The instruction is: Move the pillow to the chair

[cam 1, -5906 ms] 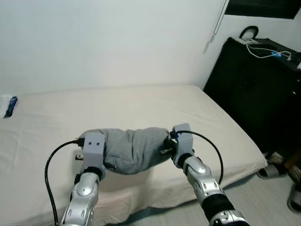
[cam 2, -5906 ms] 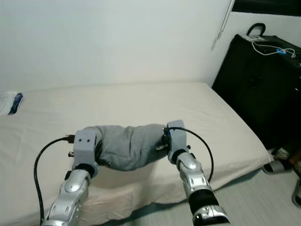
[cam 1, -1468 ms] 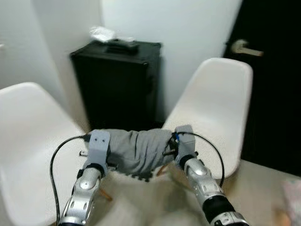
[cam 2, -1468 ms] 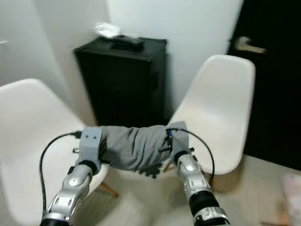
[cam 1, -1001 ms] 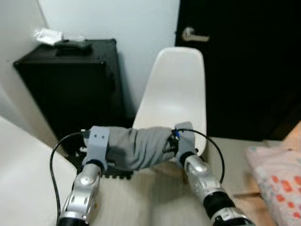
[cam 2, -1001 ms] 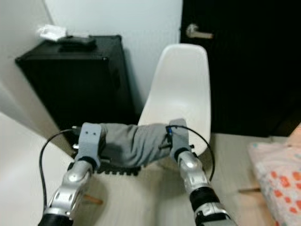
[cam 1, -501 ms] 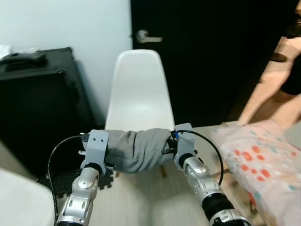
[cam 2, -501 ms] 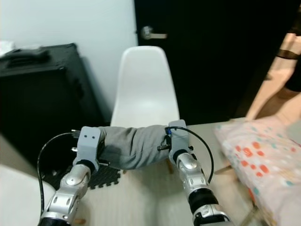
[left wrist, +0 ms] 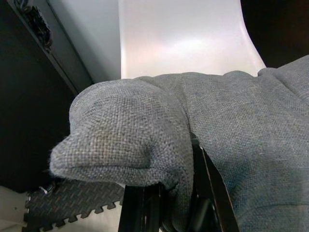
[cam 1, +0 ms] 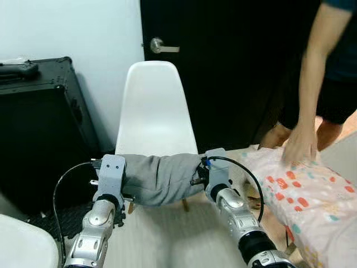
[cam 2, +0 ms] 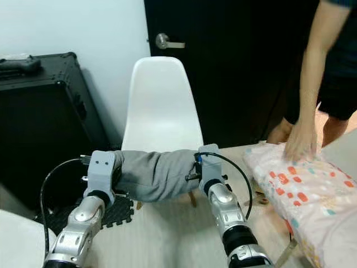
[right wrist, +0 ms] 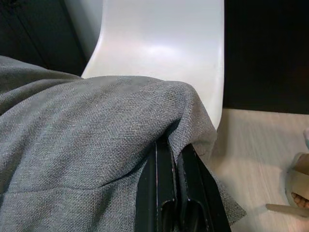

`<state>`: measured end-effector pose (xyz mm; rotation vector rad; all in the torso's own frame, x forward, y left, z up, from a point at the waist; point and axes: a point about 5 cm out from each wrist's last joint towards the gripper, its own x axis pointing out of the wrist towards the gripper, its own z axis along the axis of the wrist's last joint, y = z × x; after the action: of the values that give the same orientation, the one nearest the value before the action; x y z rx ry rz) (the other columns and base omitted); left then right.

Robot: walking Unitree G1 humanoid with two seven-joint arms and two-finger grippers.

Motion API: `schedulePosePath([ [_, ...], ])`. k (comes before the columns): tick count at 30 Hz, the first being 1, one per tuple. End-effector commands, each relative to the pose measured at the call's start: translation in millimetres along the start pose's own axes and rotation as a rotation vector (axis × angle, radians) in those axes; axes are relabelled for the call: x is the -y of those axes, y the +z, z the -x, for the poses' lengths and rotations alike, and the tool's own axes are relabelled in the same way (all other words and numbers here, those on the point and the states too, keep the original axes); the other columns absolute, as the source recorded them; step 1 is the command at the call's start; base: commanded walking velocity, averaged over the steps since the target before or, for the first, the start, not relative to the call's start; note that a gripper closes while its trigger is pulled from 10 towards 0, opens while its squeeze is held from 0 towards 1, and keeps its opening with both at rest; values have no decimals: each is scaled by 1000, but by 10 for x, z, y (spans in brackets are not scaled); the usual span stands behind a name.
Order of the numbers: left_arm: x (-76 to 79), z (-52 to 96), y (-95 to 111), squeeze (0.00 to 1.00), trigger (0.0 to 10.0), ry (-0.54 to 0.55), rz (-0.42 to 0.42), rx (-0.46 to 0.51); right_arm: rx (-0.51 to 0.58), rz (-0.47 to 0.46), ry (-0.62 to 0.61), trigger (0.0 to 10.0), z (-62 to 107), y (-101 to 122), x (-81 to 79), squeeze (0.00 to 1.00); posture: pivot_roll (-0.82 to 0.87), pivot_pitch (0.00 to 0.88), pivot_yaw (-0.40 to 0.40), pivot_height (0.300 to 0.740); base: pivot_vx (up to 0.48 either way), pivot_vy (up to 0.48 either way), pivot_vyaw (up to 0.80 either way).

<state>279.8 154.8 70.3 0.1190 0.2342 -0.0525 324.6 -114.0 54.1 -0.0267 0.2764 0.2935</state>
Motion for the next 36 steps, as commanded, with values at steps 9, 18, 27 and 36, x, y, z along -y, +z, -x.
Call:
schedulePosePath([
  [9, 104, -3, 120, 0, 10000, -51, 12, 70, 65, 27, 52, 10000, -58, 150, -106, 0, 115, 0, -6, 740, 370, 0, 0],
  [18, 102, 5, 120, 0, 10000, -61, 11, 72, 73, 24, 47, 10000, -53, 155, -104, 0, 113, 0, -1, 740, 376, 0, 0],
  [27, 103, -4, 118, 0, 10000, -67, 5, 69, 72, 19, 41, 10000, -48, 145, -93, 0, 112, 0, 2, 740, 376, 0, 0],
  [36, 104, -11, 120, 0, 10000, -71, 3, 69, 70, 19, 40, 10000, -54, 144, -91, 0, 111, 0, 2, 740, 376, 0, 0],
])
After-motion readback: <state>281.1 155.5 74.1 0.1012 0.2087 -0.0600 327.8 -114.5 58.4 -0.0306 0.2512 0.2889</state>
